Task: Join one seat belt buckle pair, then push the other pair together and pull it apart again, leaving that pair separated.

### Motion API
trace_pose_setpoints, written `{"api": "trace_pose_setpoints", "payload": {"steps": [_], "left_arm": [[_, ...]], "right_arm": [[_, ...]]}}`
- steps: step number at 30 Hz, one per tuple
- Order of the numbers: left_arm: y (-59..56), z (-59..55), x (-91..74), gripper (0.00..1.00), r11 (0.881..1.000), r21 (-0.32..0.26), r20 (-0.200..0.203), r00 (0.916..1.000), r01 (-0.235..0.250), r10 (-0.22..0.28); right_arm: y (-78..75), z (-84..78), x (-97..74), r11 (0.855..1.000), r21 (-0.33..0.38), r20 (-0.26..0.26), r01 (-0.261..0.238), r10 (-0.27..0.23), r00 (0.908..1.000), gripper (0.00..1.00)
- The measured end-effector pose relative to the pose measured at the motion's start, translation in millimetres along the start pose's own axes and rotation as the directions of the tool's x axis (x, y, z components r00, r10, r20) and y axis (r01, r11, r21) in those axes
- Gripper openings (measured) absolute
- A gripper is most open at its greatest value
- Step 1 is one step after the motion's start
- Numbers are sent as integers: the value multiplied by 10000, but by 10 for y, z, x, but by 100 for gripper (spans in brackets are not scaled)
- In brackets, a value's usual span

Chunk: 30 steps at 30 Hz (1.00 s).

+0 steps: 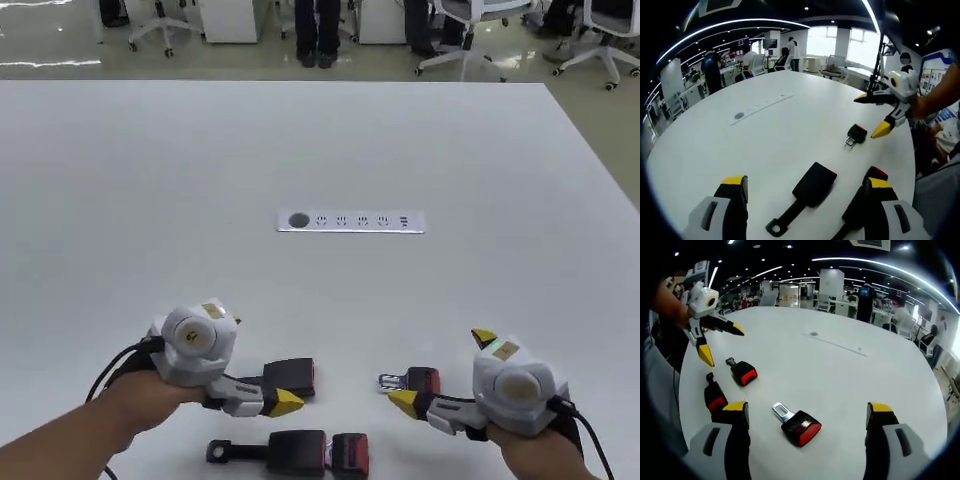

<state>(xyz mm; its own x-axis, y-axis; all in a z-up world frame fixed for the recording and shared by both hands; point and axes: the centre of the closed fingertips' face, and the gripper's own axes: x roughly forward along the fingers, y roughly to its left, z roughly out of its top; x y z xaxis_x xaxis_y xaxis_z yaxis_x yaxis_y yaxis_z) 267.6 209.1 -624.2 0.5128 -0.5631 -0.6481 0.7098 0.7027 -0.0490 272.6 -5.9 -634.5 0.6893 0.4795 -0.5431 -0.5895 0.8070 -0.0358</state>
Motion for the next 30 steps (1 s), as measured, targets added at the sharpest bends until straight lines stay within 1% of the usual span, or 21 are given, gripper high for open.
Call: {"api": "trace_pose_setpoints", "payload": {"steps": [2, 3, 4, 5, 6, 9, 10, 12, 13, 14, 15, 16, 17, 19, 20, 21, 22, 23, 26, 28, 30], "left_arm": [[-19, 26, -73, 100, 9992, -283, 251, 9992, -288, 295], [14, 26, -102, 100, 9984, -332, 538, 9974, -468, 486], [18, 24, -114, 100, 9979, -394, 599, 9967, -520, 543], [15, -7, -149, 100, 9960, -716, 650, 9961, -542, 589], [-4, -25, -171, 100, 9942, -952, 694, 9960, -503, 570], [-83, -67, -261, 100, 9933, -974, 774, 9945, -625, 701], [-104, -95, -297, 100, 9914, -1108, 805, 9937, -692, 783], [-111, -116, -371, 100, 9866, -1383, 916, 9908, -868, 1000], [-136, -116, -404, 100, 9849, -1469, 959, 9897, -919, 1067], [-163, -105, -462, 100, 9814, -1621, 1095, 9866, -1027, 1213], [-146, -118, -491, 100, 9786, -1745, 1163, 9846, -1088, 1302], [-121, -133, -545, 100, 9721, -1987, 1252, 9805, -1248, 1514], [-128, -117, -598, 100, 9690, -2077, 1316, 9778, -1336, 1631], [-129, -117, -693, 100, 9615, -2319, 1553, 9701, -1478, 1865], [-129, -127, -725, 100, 9584, -2411, 1603, 9677, -1527, 1945], [-146, -127, -799, 100, 9569, -2379, 1620, 9646, -1663, 2079], [-151, -132, -834, 100, 9551, -2409, 1671, 9620, -1726, 2160], [-147, -159, -861, 100, 9514, -2569, 1744, 9602, -1697, 2183], [-172, -209, -937, 100, 9437, -2820, 1812, 9563, -1728, 2293], [-166, -250, -993, 100, 9393, -2955, 1852, 9541, -1744, 2354], [-232, -255, -1046, 100, 9392, -2960, 1901, 9529, -1740, 2364]], "right_arm": [[17, 24, -39, 10000, 39, 63, 73, -73, 10000, 97], [21, 29, -49, 10000, 51, 78, 83, -83, 9999, 97], [41, 53, -84, 9999, 119, 130, 101, -103, 9999, 98], [65, 76, -121, 9998, 174, 173, 125, -128, 9998, 98], [49, 83, -131, 9997, 138, 204, 182, -185, 9996, 98], [75, 102, -232, 9994, 157, 274, 296, -300, 9992, 98], [58, 109, -243, 9994, 143, 303, 317, -321, 9990, 99], [53, 119, -303, 9990, 131, 389, 423, -428, 9983, 99], [53, 123, -332, 9987, 165, 441, 487, -494, 9978, 99], [57, 133, -387, 9980, 267, 500, 577, -590, 9970, 99], [60, 135, -415, 9975, 314, 531, 628, -644, 9965, 99], [51, 119, -433, 9969, 351, 581, 704, -723, 9957, 99], [53, 114, -449, 9966, 384, 637, 725, -748, 9952, 99], [87, 122, -539, 9956, 448, 713, 828, -858, 9938, 99], [78, 111, -564, 9946, 498, 738, 916, -951, 9927, 99], [84, 109, -588, 9939, 540, 805, 963, -1004, 9917, 99], [137, 103, -635, 9937, 558, 844, 971, -1016, 9912, 99], [180, 90, -673, 9936, 565, 841, 983, -1028, 9911, 99], [207, 81, -740, 9930, 605, 911, 1012, -1064, 9901, 99], [227, 65, -783, 9920, 656, 972, 1078, -1139, 9887, 99], [281, 57, -837, 9913, 739, 1077, 1087, -1163, 9874, 99]]}}
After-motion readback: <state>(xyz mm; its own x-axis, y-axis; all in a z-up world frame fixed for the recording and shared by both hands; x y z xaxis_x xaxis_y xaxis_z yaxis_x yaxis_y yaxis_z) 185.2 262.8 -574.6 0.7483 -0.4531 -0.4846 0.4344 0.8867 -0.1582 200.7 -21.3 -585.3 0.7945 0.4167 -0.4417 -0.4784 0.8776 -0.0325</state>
